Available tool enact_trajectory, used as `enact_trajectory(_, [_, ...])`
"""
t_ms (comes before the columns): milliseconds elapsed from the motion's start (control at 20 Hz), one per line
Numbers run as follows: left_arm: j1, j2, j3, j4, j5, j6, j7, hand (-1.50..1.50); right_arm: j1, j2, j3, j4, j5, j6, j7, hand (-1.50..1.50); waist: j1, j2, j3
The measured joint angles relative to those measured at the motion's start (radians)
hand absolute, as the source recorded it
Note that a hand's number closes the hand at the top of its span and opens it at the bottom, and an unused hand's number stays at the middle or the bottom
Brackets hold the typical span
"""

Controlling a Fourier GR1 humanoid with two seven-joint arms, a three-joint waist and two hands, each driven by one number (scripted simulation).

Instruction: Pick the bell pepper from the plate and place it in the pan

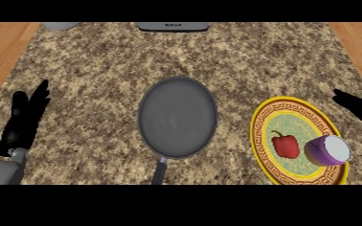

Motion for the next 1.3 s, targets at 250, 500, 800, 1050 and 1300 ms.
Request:
enact_trajectory(250, [-0.007,-0.022,0.009,0.023,-0.020,-0.002,-0.012,0.00,-0.048,0.031,0.161,-0.040,0.156,0.038,0.169,-1.50,0.005,0.001,0.001])
enact_trajectory(500, [-0.019,-0.036,0.035,0.024,-0.041,-0.028,0.012,0.00,-0.087,0.099,0.239,0.001,0.266,0.083,0.222,-1.50,0.000,0.000,0.002])
enact_trajectory(800, [-0.007,-0.069,0.066,0.017,-0.083,-0.050,0.015,0.00,-0.101,0.182,0.276,0.072,0.405,0.083,0.217,-1.50,-0.003,-0.001,0.003])
enact_trajectory(1050, [-0.012,-0.081,0.105,0.018,-0.110,-0.075,0.022,0.00,-0.094,0.221,0.274,0.125,0.494,0.079,0.183,-1.50,-0.004,-0.001,0.003])
enact_trajectory(1300, [0.016,-0.093,0.141,-0.017,-0.136,-0.106,0.031,0.00,-0.095,0.268,0.277,0.160,0.559,0.103,0.160,-1.50,-0.003,-0.001,0.003])
